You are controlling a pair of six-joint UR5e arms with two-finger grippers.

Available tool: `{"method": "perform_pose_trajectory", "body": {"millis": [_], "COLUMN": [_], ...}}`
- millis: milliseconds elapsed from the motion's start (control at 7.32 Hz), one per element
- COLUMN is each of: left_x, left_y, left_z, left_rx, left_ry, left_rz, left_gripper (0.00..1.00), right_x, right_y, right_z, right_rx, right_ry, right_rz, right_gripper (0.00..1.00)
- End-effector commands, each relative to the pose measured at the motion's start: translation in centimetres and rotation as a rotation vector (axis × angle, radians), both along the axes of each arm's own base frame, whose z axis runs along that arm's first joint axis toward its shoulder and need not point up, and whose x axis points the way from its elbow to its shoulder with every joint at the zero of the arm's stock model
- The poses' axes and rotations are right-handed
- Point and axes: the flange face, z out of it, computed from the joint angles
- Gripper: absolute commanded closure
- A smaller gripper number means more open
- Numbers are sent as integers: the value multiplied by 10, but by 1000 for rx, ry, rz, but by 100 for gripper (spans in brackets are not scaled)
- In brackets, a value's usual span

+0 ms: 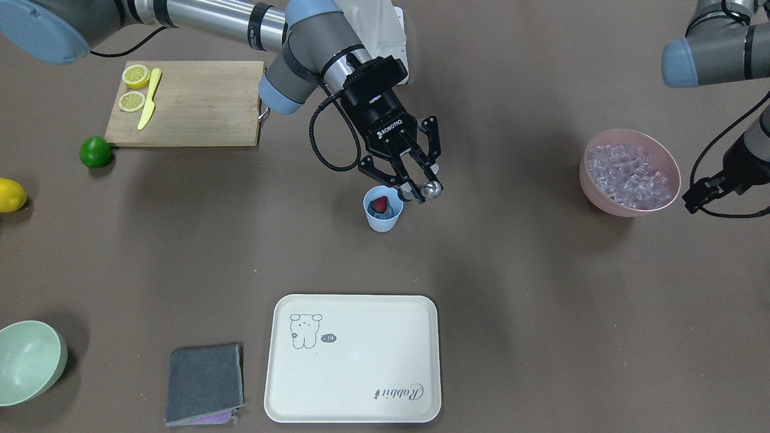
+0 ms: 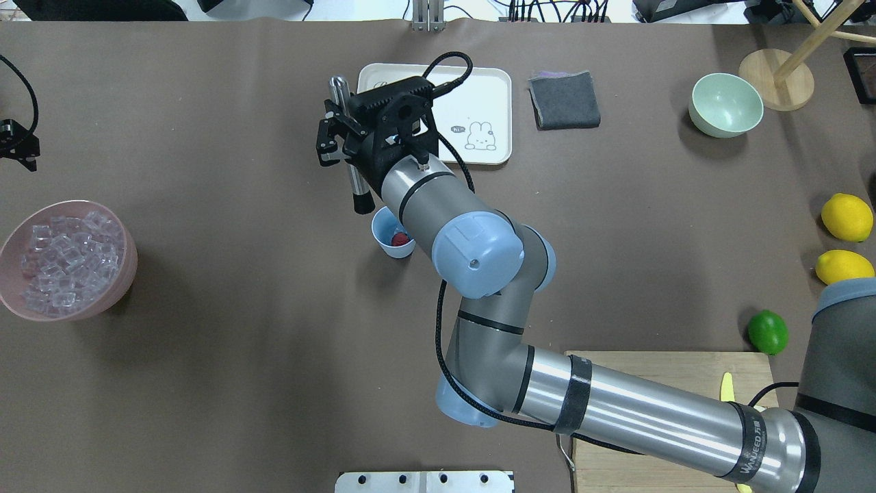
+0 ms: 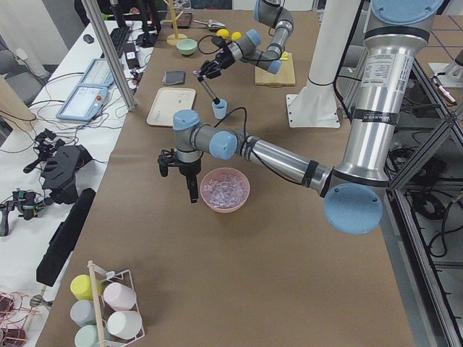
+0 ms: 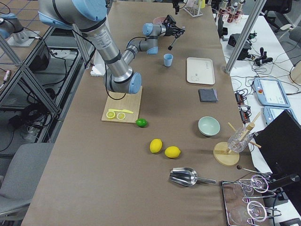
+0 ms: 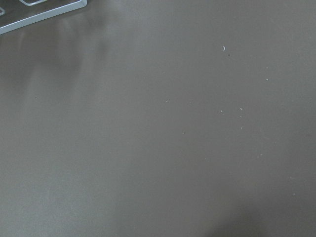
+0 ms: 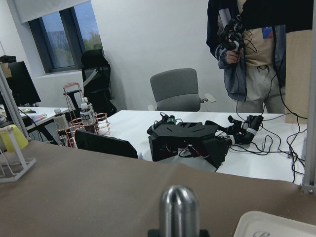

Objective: Mash ice and strawberries in cup
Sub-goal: 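Lift the pestle out of the cup and carry it toward the green bowl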

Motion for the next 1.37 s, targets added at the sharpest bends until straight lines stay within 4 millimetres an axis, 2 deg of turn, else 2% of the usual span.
{"method": "perform_pose_trajectory", "body": {"millis": [0, 137, 273, 410, 683, 820, 956, 1093, 1230], "left_x": [1, -2, -4, -7, -4, -1, 2, 3, 15], "left_y": [-3, -3, -2, -5, -17, -18, -18, -17, -13], "left_z": [-3, -8, -19, -31, -63, -69, -74, -79, -85], "left_rx": [7, 17, 43, 89, 181, 242, 281, 299, 319], "left_ry": [-1, 3, 10, -7, -2, 27, 51, 57, 60], "left_rz": [1, -2, 1, -8, -20, -16, -11, -9, 13], "left_gripper": [3, 3, 3, 3, 3, 3, 3, 3, 3], "right_x": [56, 70, 83, 115, 203, 233, 269, 293, 320], "right_y": [-22, -42, -66, -102, -150, -154, -161, -163, -165], "right_z": [-35, -36, -25, -11, 122, 199, 256, 283, 305], "right_rx": [30, -9, -68, -160, -369, -491, -602, -714, -836], "right_ry": [-32, 53, 91, 95, 144, 176, 203, 225, 226], "right_rz": [3, -10, -21, -56, -165, -168, -223, -278, -333], "right_gripper": [100, 100, 100, 100, 100, 100, 100, 100, 100]}}
